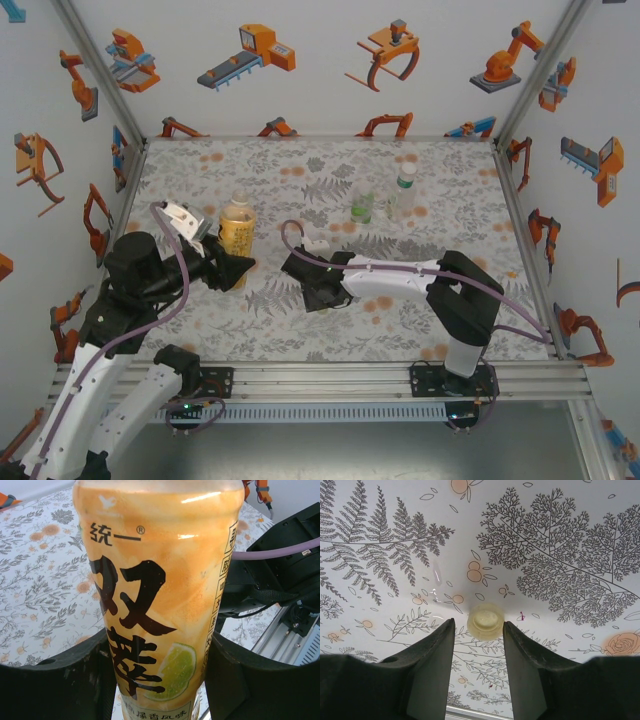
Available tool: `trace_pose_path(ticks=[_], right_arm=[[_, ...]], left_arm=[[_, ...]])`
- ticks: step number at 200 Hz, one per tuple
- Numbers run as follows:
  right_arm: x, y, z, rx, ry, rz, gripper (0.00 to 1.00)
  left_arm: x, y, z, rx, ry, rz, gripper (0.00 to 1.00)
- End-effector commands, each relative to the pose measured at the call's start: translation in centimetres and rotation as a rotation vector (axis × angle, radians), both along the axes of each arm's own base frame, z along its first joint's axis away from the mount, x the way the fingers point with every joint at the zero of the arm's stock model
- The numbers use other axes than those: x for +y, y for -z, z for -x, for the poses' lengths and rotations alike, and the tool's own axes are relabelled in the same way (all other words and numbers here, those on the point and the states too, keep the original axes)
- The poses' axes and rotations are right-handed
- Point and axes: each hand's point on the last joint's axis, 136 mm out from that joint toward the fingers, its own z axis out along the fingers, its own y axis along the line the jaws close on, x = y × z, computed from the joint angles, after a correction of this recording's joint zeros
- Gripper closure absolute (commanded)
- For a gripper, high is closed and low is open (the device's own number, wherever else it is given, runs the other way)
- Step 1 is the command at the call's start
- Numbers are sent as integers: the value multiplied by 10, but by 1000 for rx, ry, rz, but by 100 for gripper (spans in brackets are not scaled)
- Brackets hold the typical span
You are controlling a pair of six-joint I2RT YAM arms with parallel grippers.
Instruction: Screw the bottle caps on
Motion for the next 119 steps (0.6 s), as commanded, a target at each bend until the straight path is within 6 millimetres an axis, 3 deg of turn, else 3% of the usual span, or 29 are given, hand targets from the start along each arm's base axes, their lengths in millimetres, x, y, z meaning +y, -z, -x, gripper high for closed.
trace_pose_path(ticks=[1, 119], right_arm=[[0, -2, -1, -6, 14, 9, 57], [-9, 27, 6, 29, 42, 30, 60]], left_arm=[[0, 0, 1, -1, 1, 7, 97], [0, 2, 0, 5, 2, 4, 97]])
